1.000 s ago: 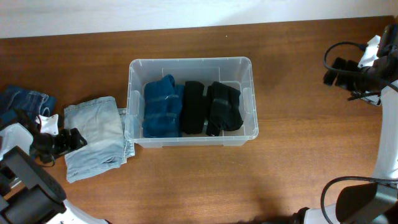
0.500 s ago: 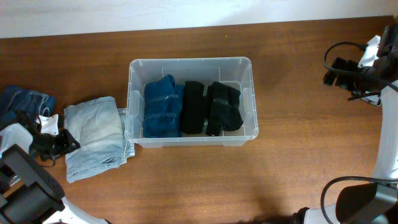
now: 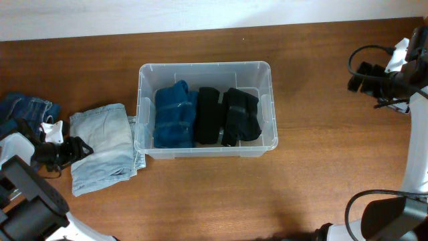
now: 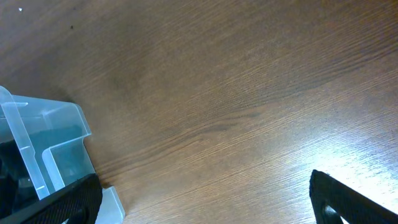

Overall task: Pack container
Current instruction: 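Close the left gripper on the light-blue jeans' edge and drag them left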

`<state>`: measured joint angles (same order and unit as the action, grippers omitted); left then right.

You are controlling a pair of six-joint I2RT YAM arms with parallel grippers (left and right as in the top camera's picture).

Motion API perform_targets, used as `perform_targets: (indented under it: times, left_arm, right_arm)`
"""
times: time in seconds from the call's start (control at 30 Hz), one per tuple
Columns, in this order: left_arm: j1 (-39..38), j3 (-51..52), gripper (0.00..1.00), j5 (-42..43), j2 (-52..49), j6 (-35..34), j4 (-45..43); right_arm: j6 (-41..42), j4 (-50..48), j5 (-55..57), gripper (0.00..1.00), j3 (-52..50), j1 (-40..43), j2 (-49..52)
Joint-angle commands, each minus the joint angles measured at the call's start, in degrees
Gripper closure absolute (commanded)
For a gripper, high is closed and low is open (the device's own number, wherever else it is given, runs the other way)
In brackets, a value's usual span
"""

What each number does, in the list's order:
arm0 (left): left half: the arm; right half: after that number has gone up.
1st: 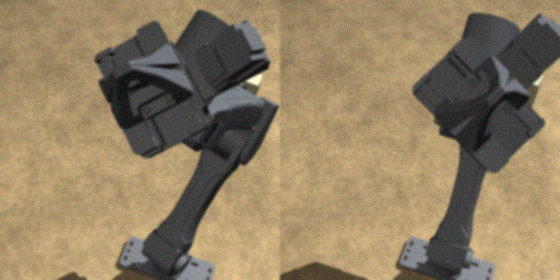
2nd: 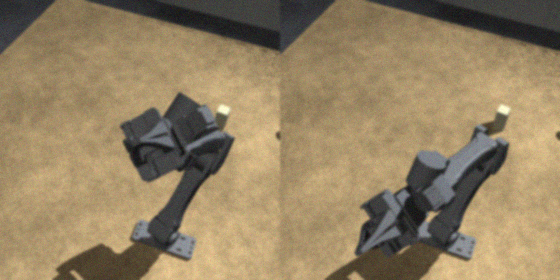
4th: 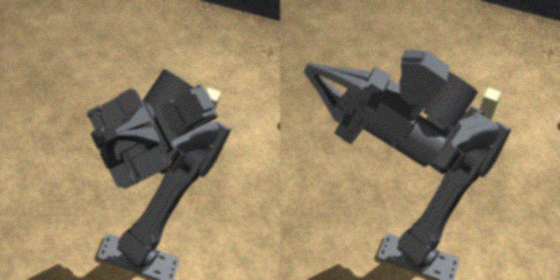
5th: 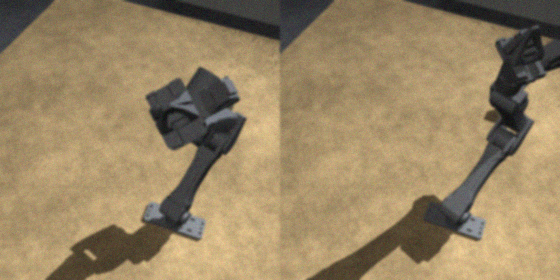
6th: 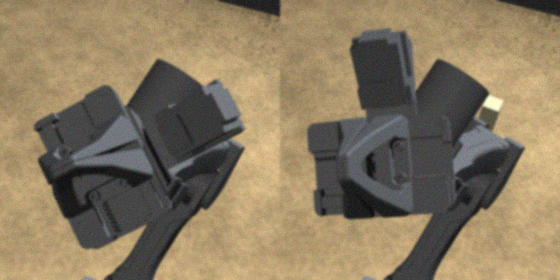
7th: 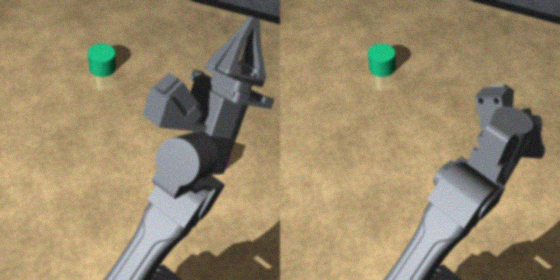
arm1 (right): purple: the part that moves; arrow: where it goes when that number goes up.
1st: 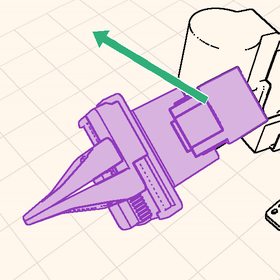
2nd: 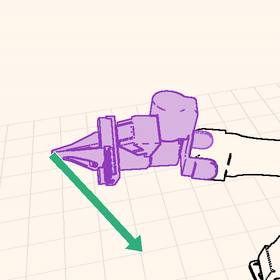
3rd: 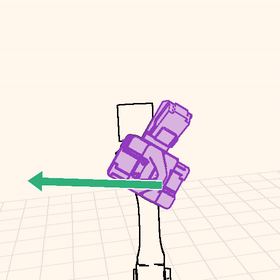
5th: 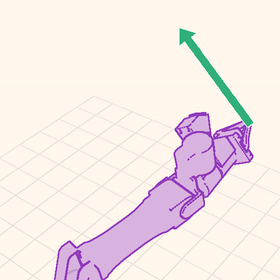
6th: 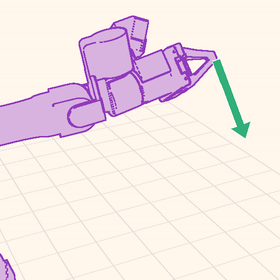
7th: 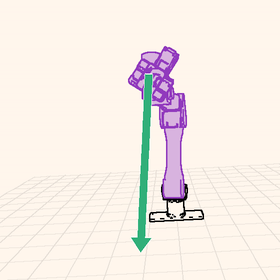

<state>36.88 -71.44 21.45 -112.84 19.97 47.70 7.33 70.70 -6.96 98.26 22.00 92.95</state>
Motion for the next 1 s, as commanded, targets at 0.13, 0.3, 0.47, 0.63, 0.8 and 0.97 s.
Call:
perform_targets:
  times: [0.13,0.3,0.47,0.63,0.8,0.97]
  left_arm:
    - [-0.4,0.9,0.57,0.5,-1.9,0.2,-0.5]
    - [-0.4,0.9,0.99,4.8,-1.9,0.2,-0.5]
    - [-0.3,0.0,0.99,15.6,-1.9,-1.6,-0.3]
    - [-0.3,-5.4,0.99,17.3,-1.9,-10.6,5.2]
    - [-0.3,-14.1,1.00,18.3,-1.9,-10.7,15.3]
    - [-0.3,-21.8,0.99,18.3,-1.9,-10.7,23.5]
  right_arm:
    - [0.0,0.0,0.1,0.01,0.4,0.2,-0.4]
    - [0.0,0.0,0.1,0.01,0.4,0.2,-0.4]
    - [0.0,0.0,0.1,0.01,0.4,0.2,-0.4]
    - [0.0,0.0,0.1,0.01,0.4,0.2,-0.4]
    - [0.0,0.0,0.1,0.01,0.4,0.2,-0.4]
    - [0.0,0.0,0.1,0.01,0.4,0.2,-0.4]
